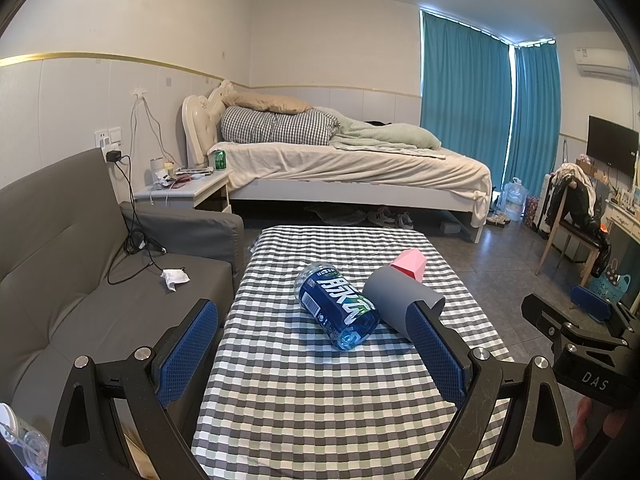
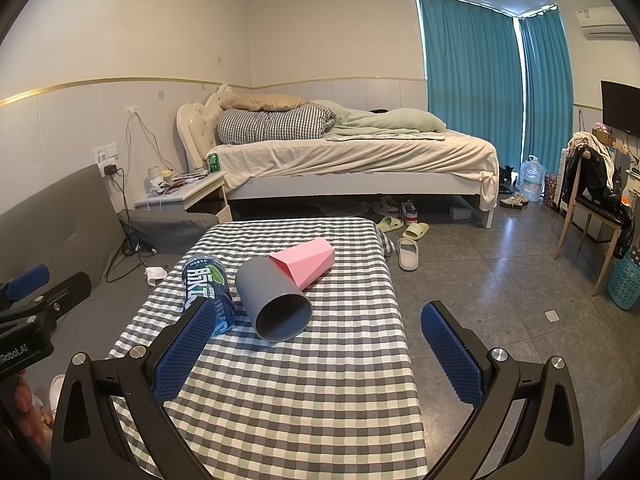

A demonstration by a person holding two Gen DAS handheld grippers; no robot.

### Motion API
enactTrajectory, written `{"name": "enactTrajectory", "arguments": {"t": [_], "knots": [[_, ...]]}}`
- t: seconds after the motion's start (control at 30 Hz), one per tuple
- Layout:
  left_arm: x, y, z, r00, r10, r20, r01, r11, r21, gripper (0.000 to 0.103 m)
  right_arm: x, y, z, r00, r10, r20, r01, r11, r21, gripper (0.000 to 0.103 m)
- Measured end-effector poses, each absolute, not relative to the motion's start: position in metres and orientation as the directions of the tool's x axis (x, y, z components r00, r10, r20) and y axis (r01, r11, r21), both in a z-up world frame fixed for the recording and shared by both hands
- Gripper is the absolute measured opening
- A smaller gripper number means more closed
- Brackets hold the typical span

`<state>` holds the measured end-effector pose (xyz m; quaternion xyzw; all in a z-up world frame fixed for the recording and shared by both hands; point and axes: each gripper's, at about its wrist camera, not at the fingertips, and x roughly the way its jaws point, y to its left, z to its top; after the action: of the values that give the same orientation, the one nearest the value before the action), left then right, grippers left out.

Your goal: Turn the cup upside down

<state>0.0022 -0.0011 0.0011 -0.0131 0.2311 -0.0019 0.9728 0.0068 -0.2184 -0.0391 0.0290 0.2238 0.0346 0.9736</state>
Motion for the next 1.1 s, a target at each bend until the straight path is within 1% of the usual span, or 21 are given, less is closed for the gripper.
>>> {"name": "enactTrajectory", "arguments": {"t": [0.2,0.37,0.47,0.57,0.63,0.73,0.9,1.0,1.1], "knots": [[0.013,-0.01,-0.01,0.882,-0.002,-0.472,-0.017,0.999,-0.037,0.098,0.01,-0.218,-0.046,0.892,0.08,-0.444,-0.053,0.996,0.073,0.103],[0.037,-0.009,-0.012,0.856,0.023,-0.517,-0.055,0.997,-0.047,0.098,0.022,-0.215,-0.047,0.863,0.095,-0.496,-0.057,0.994,0.091,0.103],[0.053,-0.006,-0.015,0.842,0.019,-0.539,-0.068,0.995,-0.072,0.098,0.038,-0.21,-0.044,0.843,0.087,-0.531,-0.06,0.996,0.069,0.103],[0.07,-0.005,-0.02,0.82,0.038,-0.572,-0.078,0.996,-0.046,0.098,0.064,-0.209,-0.04,0.818,0.08,-0.57,-0.051,0.997,0.066,0.103],[0.084,-0.003,-0.027,0.795,0.049,-0.605,-0.085,0.996,-0.031,0.098,0.087,-0.209,-0.04,0.794,0.087,-0.601,-0.041,0.995,0.089,0.103],[0.1,0.004,-0.037,0.751,0.039,-0.659,-0.09,0.995,-0.043,0.098,0.125,-0.208,-0.041,0.757,0.096,-0.646,-0.016,0.992,0.127,0.103],[0.123,0.019,-0.045,0.728,0.058,-0.683,-0.126,0.991,-0.05,0.098,0.201,-0.205,-0.06,0.641,0.074,-0.764,0.067,0.986,0.151,0.103],[0.137,0.031,-0.051,0.718,0.057,-0.694,-0.15,0.986,-0.074,0.098,0.235,-0.202,-0.078,0.568,0.097,-0.817,0.099,0.978,0.185,0.103],[0.147,0.041,-0.058,0.706,0.067,-0.705,-0.175,0.981,-0.082,0.098,0.259,-0.195,-0.093,0.514,0.1,-0.852,0.114,0.976,0.183,0.103]]}}
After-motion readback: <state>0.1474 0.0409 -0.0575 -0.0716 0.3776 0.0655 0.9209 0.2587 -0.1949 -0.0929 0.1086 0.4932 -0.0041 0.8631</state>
